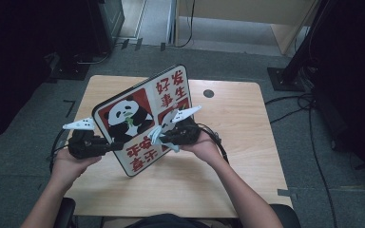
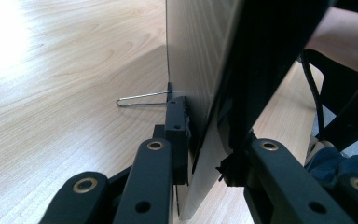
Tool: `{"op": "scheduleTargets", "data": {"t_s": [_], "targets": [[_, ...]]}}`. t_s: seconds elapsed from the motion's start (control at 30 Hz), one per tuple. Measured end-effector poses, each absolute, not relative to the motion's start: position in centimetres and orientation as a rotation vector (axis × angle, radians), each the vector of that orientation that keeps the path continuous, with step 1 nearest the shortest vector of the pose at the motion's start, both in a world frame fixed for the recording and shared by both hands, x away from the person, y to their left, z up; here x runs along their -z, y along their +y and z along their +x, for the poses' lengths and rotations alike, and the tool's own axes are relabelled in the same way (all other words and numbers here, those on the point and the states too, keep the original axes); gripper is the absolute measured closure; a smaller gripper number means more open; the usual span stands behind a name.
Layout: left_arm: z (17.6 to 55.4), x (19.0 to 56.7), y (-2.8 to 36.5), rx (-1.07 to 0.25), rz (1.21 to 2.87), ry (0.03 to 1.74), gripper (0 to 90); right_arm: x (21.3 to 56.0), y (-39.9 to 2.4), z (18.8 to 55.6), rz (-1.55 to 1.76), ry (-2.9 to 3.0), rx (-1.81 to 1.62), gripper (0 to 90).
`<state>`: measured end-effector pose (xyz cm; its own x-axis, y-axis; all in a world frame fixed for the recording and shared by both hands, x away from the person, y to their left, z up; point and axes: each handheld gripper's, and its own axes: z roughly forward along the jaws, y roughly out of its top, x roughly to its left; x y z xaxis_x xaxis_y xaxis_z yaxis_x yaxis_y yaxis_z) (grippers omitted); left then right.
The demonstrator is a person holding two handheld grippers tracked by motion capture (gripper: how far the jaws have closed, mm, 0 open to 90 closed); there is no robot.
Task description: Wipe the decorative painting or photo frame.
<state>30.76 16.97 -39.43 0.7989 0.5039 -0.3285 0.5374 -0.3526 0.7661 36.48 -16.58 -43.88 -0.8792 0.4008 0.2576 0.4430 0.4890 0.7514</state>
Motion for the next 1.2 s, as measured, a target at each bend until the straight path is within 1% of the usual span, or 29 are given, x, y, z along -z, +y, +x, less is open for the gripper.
{"op": "scheduleTargets", "data": {"t_s": [0.37,0.6,0.83,1.2], "targets": [[30.8,39.4,16.9,0.043,2.011,0.776,77.0,47.6,-17.0,35.6,-0.819,-2.628,1.303,80.3],[30.7,39.5,17.0,0.042,2.009,0.776,76.9,49.5,-17.0,35.2,-0.835,-2.651,1.221,80.3],[30.7,39.5,17.0,0.036,2.001,0.774,77.0,50.6,-17.1,35.1,-0.827,-2.654,1.187,80.3],[30.7,39.6,17.0,0.038,1.998,0.775,76.8,49.0,-17.9,35.2,-0.839,-2.631,1.230,80.5]]}}
